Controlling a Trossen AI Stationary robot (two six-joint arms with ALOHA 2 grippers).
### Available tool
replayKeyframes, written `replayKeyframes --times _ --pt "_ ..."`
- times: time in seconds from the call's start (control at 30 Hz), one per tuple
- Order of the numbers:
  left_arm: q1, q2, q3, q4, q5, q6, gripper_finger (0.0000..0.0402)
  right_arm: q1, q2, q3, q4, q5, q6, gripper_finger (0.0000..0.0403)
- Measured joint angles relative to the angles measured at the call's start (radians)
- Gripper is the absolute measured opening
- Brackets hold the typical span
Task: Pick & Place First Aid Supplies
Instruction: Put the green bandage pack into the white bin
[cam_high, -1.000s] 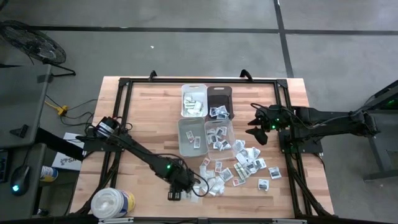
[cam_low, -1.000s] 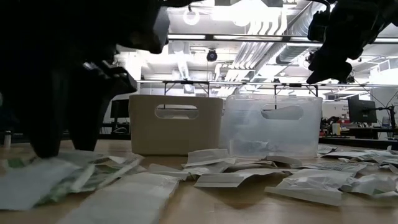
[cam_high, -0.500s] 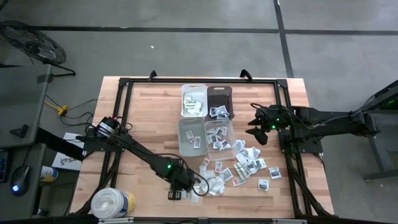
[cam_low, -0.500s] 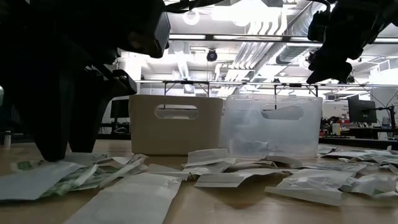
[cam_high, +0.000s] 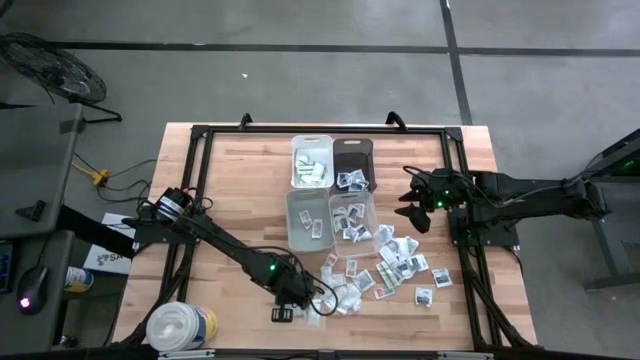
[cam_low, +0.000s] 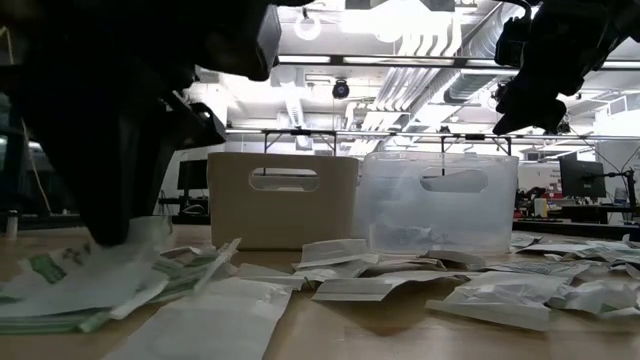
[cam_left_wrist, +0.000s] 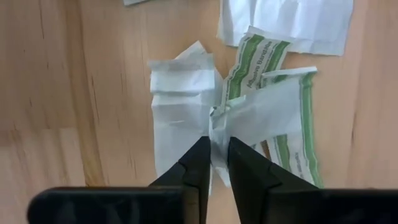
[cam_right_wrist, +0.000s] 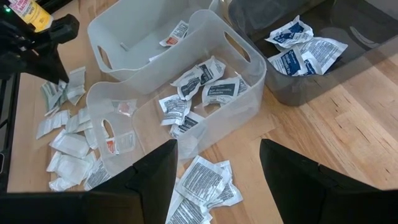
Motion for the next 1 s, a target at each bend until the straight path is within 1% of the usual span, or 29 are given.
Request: replayKeyframes --times 0.37,0.57,0.83,1.0 --pt "0.0 0.0 0.082 -0.128 0.0 0.058 0.0019 0.0 0.0 0.0 0.0 0.0 -0.007 0.0222" --pt "0.0 0.0 0.136 -0.198 -0.004 0.092 0.001 0.0 0.0 0.0 0.0 0.0 -0.007 0.0222" --pt "0.0 0.0 0.222 -0.301 -0.049 0.134 0.0009 0.0 0.0 0.0 0.0 0.0 -0.007 0.0222" --pt "0.0 -0.001 0.267 -0.379 -0.1 0.149 0.0009 0.0 0.0 0.0 0.0 0.0 -0.008 0.0222"
